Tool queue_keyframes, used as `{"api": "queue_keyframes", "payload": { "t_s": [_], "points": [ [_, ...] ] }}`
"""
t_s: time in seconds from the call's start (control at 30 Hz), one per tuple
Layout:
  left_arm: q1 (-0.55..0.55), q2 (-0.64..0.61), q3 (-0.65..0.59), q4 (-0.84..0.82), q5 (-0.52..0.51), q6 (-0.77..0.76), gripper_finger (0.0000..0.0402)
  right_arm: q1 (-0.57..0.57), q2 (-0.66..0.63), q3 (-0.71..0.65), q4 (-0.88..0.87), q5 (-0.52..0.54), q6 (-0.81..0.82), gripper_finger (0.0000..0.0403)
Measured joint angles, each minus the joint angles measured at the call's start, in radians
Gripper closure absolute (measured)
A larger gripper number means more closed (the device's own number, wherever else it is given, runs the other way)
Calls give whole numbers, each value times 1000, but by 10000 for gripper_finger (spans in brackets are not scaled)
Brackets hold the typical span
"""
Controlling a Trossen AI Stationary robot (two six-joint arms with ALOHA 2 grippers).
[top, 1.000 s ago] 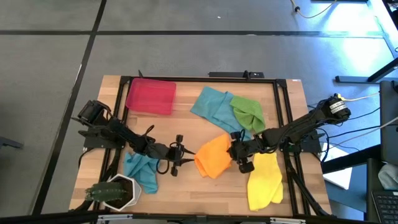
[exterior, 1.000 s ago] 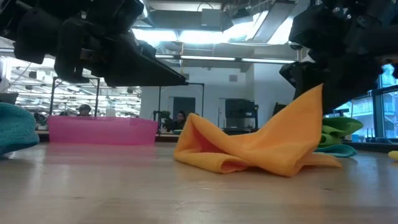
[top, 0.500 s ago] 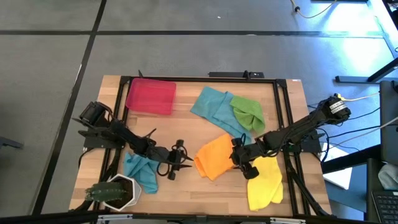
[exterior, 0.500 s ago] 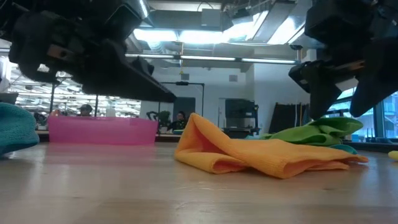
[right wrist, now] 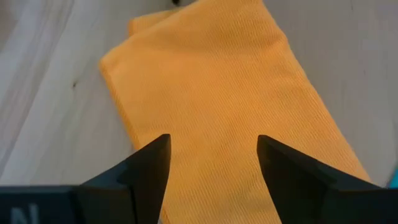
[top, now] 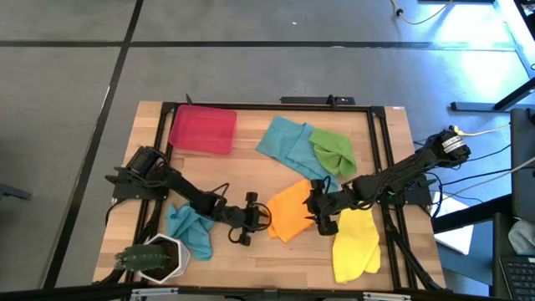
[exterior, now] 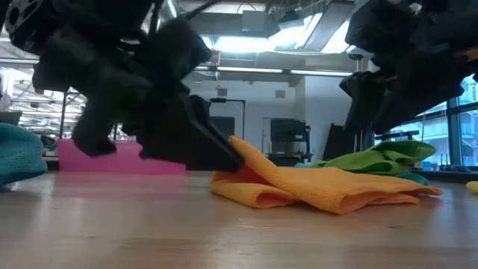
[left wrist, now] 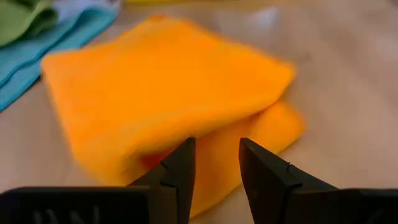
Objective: Roll microfiber towels into tight, uniform cylinder then place into a basket
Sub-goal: Fold the orange microfiber towel
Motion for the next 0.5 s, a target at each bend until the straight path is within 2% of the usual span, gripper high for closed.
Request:
{"api": "queue_keyframes", "payload": {
  "t_s": [0.23, 0.5],
  "points": [
    [24, 1, 20, -80, -41, -73, 288, 0, 149, 0, 173, 0, -1, 175],
    [31, 1, 20, -79, -196, -95, 288, 0, 281, 0, 299, -19, 1, 251]
  ]
}}
